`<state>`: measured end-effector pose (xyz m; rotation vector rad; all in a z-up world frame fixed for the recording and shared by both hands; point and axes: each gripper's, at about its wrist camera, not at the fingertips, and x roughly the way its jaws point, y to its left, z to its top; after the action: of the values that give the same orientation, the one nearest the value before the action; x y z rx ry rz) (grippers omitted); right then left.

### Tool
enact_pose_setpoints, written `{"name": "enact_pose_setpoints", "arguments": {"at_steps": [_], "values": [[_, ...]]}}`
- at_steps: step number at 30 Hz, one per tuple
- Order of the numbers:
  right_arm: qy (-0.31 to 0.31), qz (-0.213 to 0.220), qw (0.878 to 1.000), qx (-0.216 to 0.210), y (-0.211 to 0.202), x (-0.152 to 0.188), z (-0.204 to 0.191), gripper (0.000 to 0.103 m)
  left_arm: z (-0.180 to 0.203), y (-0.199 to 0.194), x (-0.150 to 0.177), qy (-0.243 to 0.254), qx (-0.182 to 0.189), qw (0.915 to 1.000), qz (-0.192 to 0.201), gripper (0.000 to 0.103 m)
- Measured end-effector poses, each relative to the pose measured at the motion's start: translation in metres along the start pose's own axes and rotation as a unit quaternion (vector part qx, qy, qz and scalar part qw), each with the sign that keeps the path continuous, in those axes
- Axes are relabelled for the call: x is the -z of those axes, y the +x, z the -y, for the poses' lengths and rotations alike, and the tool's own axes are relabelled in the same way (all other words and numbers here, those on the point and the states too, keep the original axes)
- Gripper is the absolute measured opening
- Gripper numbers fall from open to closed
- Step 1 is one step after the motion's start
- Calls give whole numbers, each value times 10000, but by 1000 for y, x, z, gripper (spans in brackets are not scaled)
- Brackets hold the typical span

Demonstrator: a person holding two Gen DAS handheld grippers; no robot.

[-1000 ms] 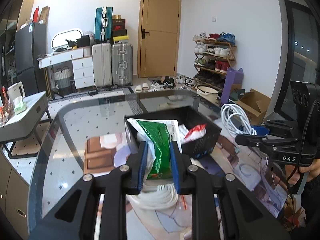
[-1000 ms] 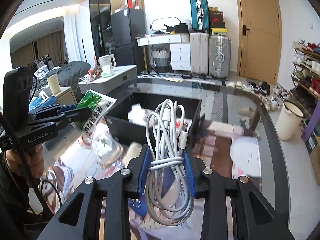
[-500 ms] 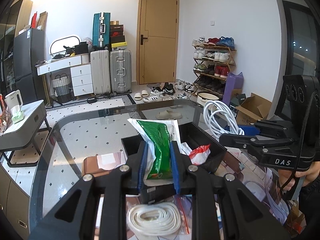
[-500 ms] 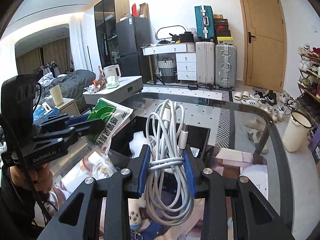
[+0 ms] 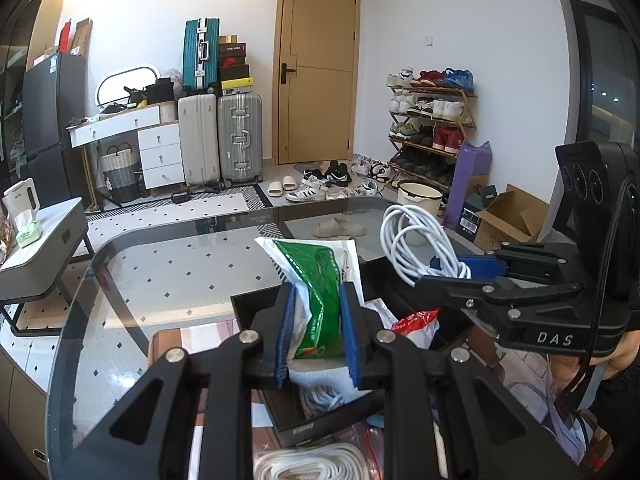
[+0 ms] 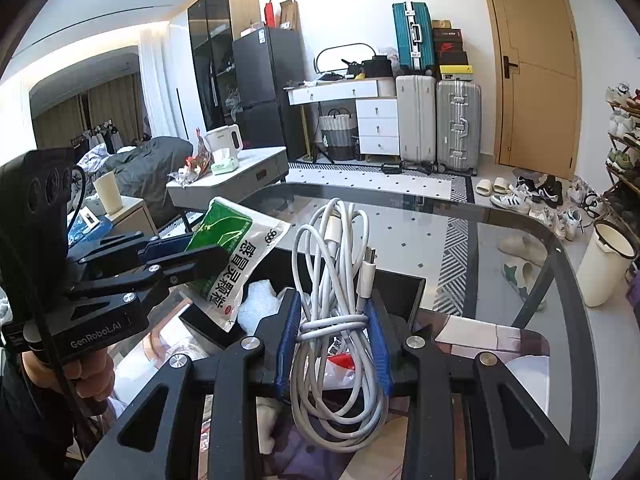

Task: Organize soft objects
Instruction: 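Carry the cable and green packet over the black box with both grippers, then open both grippers to drop the cable and packet into the box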

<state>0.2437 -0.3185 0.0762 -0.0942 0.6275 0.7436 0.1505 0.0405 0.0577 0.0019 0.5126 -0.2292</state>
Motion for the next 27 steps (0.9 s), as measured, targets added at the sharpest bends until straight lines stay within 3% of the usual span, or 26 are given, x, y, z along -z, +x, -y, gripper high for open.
{"name": "enact_pose_setpoints", "arguments": {"at_steps": [20,21,22,23,26,27], "values": [[-166,-327,9993,-90,44,-12,1,33,-8,32,0,-67,24,9995,-294,22],[-190,-376,9991,-94,46,-12,2,34,-8,33,1,-58,6,9994,-328,22],[-201,-410,9989,-78,48,-12,2,42,-9,33,0,-56,-3,9994,-343,22],[-201,-411,9989,-59,48,-13,2,51,-9,32,0,-57,-10,9993,-362,25],[-162,-296,9994,10,41,-10,7,56,-9,29,0,-22,-80,9993,-351,57],[-155,-271,9995,52,37,-9,8,58,-9,25,1,10,-103,9995,-288,57]]}}
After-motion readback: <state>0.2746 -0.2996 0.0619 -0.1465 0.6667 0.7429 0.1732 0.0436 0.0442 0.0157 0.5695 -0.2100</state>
